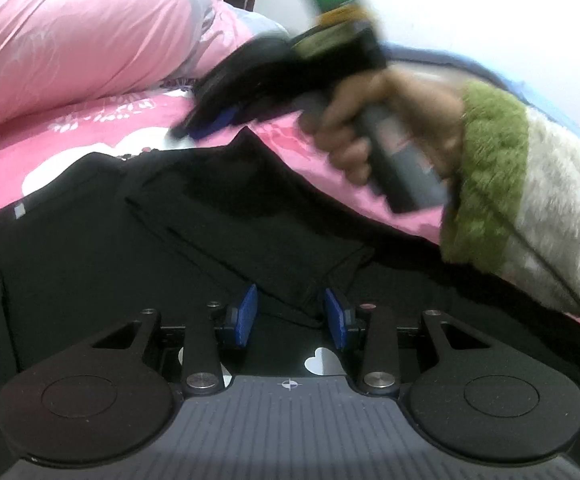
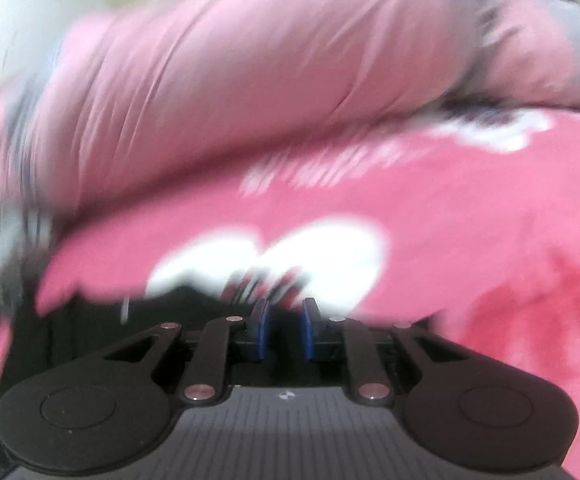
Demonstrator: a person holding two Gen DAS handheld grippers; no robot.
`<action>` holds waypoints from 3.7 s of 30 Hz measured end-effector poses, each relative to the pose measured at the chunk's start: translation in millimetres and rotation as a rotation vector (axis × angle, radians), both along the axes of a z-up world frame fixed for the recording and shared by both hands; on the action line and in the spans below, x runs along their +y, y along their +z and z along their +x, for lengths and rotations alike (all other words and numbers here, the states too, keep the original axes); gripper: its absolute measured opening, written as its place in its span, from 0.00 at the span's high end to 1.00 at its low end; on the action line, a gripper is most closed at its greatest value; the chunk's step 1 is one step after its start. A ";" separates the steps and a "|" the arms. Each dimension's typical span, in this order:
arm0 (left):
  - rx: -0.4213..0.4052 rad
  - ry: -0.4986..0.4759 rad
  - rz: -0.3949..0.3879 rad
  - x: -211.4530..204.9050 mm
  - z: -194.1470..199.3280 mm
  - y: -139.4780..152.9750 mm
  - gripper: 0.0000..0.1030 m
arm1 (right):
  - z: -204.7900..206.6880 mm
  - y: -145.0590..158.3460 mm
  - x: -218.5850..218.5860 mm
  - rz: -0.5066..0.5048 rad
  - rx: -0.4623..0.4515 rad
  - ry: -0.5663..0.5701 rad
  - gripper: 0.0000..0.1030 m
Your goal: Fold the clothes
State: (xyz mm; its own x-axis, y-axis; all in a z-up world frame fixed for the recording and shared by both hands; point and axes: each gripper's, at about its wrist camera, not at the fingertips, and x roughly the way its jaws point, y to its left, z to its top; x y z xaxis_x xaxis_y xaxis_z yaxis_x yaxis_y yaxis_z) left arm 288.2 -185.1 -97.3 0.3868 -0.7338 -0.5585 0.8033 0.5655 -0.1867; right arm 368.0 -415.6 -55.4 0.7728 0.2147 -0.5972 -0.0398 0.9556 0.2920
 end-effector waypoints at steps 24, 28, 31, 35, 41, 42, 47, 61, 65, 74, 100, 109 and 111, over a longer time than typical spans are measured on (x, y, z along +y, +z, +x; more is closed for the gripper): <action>-0.004 0.001 -0.035 5.7 -6.0 -4.1 0.63 | -26.9 -17.6 -37.9 -0.121 0.052 0.020 0.87; -0.004 0.001 -0.037 5.7 -6.0 -3.7 0.64 | -14.2 -25.5 -40.2 -0.121 0.055 -0.026 0.92; 0.008 0.000 -0.048 7.3 -3.9 -4.1 0.63 | -15.5 -14.6 -57.3 -0.120 0.015 -0.208 0.88; 0.026 -0.001 -0.063 9.5 -1.0 -4.6 0.63 | -54.7 7.6 -58.0 -0.132 0.000 -0.170 0.88; 0.038 0.000 -0.070 10.3 0.6 -4.3 0.63 | -144.2 1.5 -18.7 -0.172 0.120 0.046 0.88; 0.039 0.000 -0.070 10.4 0.7 -4.2 0.63 | -157.8 -3.5 -14.9 -0.180 0.154 0.053 0.88; 0.043 0.095 -0.056 18.6 -2.0 6.1 0.59 | -246.8 18.7 -34.3 -0.183 0.174 -0.165 0.87; 0.040 0.378 0.022 156.9 -146.4 107.4 0.47 | -440.2 69.5 -6.1 0.040 -0.047 -0.328 0.81; 0.057 0.425 0.014 192.1 -198.9 102.8 0.47 | -432.8 44.1 2.1 0.097 -0.004 -0.272 0.81; 0.182 0.616 0.048 253.2 -284.1 39.2 0.47 | -461.9 -3.7 -8.8 0.014 0.101 -0.328 0.82; 0.229 0.653 -0.085 293.3 -354.2 16.4 0.66 | -536.7 13.0 32.4 0.368 -0.029 -0.437 0.64; 0.310 0.668 -0.226 307.0 -353.0 24.9 0.96 | -482.8 -7.9 128.0 0.710 0.048 0.006 0.62; 0.354 0.672 -0.294 315.5 -352.1 28.6 0.97 | -467.3 -26.6 158.5 0.855 0.130 0.100 0.60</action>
